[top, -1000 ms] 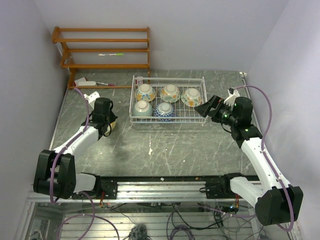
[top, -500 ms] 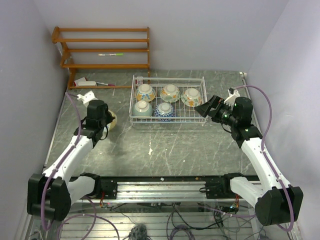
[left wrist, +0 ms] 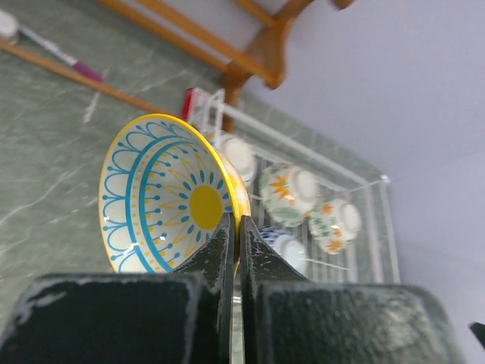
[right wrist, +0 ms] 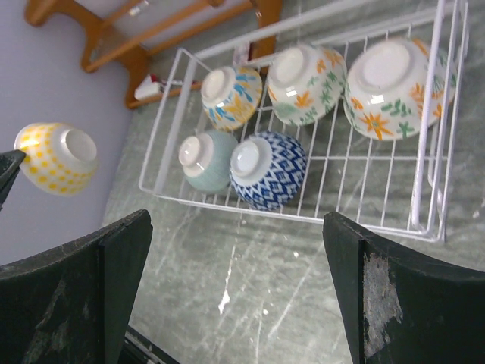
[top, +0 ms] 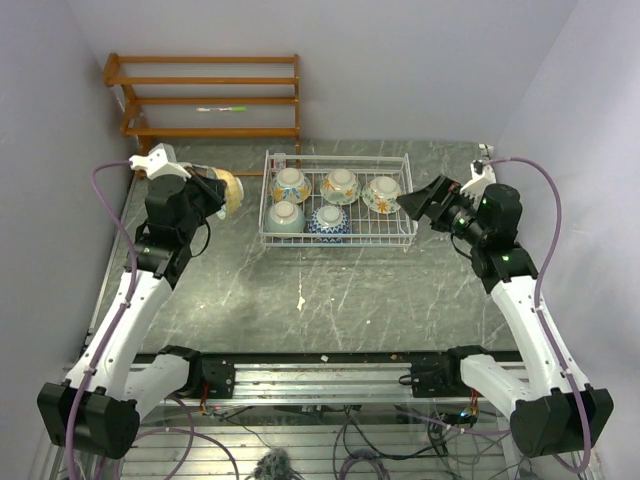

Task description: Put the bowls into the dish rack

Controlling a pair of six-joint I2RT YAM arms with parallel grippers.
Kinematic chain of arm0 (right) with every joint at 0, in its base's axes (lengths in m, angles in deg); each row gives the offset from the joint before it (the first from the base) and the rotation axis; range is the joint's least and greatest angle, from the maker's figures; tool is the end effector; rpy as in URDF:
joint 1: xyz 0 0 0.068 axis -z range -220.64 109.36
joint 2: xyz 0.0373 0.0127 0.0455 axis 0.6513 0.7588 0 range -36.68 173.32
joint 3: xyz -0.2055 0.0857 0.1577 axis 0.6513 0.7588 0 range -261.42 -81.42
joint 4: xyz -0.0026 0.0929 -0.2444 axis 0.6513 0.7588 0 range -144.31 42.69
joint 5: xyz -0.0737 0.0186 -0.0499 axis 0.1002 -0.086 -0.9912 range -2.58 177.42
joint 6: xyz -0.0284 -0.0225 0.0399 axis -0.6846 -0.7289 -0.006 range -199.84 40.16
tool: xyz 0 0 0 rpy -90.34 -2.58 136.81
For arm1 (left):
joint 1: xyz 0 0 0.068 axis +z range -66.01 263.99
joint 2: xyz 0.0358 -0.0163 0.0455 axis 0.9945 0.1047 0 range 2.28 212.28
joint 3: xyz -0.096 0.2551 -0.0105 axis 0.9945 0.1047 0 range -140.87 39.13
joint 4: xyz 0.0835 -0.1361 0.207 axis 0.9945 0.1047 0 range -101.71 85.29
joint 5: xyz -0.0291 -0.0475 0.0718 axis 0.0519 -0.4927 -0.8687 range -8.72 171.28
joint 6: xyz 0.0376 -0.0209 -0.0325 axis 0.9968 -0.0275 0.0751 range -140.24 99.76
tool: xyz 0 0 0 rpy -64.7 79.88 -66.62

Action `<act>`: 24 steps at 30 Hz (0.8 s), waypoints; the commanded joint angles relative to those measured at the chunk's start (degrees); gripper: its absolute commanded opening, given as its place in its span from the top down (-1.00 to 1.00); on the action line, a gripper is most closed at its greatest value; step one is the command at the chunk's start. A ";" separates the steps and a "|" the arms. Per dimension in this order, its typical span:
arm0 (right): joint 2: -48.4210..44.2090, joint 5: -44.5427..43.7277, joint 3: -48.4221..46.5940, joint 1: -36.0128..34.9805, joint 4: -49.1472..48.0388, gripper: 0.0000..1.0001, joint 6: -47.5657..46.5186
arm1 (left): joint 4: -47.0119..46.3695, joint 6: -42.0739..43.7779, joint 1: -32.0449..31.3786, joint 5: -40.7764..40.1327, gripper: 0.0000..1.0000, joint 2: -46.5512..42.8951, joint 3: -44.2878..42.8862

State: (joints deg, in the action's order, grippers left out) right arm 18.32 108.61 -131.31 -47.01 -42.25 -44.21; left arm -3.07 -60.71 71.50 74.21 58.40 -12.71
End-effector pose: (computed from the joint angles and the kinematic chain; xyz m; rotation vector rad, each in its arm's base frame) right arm 0.2177 0.0372 0.3361 0.2286 1.9246 0.8429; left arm 0.2237 -0.0450 0.3497 -0.5287 1.7505 -0.5475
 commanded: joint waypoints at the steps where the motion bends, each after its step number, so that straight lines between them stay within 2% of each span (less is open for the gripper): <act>1: -1.08 -0.39 -3.67 0.76 -0.72 -0.91 1.93 | -7.50 -4.37 -1.75 6.74 0.86 -0.72 -5.86; 5: -1.30 -0.25 -4.78 0.98 -1.07 -0.91 2.98 | -13.01 -5.48 -7.54 7.04 0.86 2.06 -8.38; 10: -2.02 -0.83 -6.01 1.50 -1.12 -0.91 3.38 | -22.83 -7.15 -14.81 7.48 0.86 10.49 -9.63; 13: -2.57 -1.87 -7.04 1.80 -0.01 -0.91 2.98 | -30.26 -8.35 -17.70 8.22 0.85 16.12 -10.39; 24: -6.09 -5.93 -9.40 3.42 2.85 -0.92 1.65 | -47.09 -12.27 -26.40 11.87 0.85 37.21 -17.61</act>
State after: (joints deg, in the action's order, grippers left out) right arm 13.34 104.37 -139.36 -44.22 -40.48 -41.56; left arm -34.81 -70.63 47.57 83.17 91.43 -24.23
